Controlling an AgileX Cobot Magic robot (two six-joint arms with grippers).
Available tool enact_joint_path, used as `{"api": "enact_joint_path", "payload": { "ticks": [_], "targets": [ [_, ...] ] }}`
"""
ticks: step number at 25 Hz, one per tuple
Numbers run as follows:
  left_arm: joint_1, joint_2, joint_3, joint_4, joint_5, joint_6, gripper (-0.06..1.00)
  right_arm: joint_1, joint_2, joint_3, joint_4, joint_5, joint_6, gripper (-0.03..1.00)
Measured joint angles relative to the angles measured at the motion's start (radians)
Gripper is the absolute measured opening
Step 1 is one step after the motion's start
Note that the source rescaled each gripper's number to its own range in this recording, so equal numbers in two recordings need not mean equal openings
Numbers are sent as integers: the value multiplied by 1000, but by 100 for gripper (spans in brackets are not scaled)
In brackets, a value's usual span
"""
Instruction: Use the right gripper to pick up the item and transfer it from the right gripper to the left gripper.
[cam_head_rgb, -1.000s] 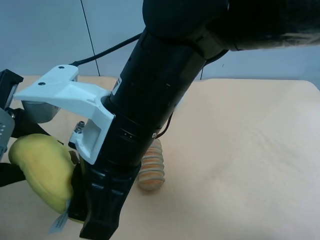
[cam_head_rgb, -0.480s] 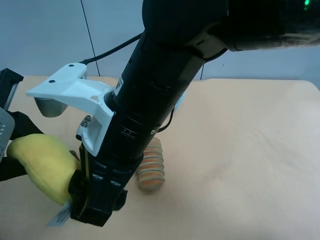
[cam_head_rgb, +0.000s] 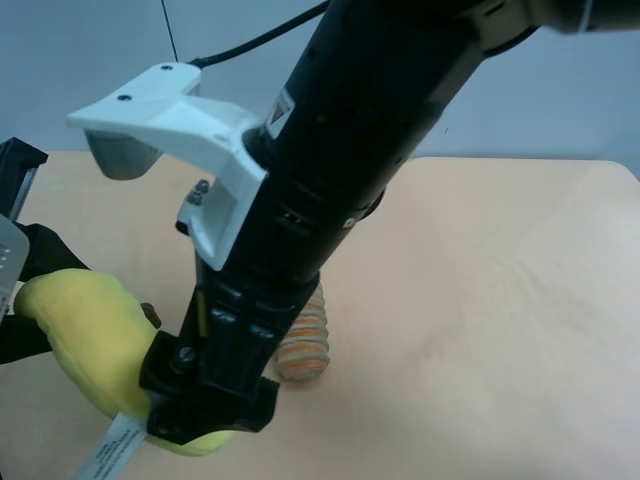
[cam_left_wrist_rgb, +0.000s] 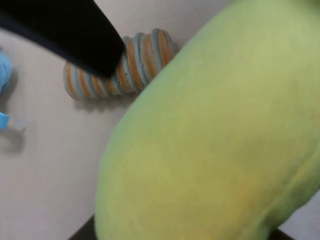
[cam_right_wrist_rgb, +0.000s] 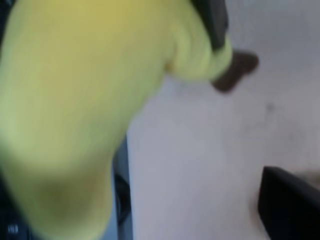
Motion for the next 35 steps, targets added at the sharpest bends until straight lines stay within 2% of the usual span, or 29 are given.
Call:
{"api": "enact_joint_path", "payload": {
  "ticks": [7,10,15,26,35],
  "targets": [
    [0,0,0,0,0,0,0,0,-157,0,-256,216,216,100],
    [0,0,0,0,0,0,0,0,-206,0,-316,237,292,100],
    [0,0,0,0,0,0,0,0,-323,86,-324,236,370,100],
    [0,0,0,0,0,-16,0,0,-775,499,-340,245,425,100],
    [0,0,0,-2,0,-16,0,0,-1156,714,-369,121,427,100]
  ]
}}
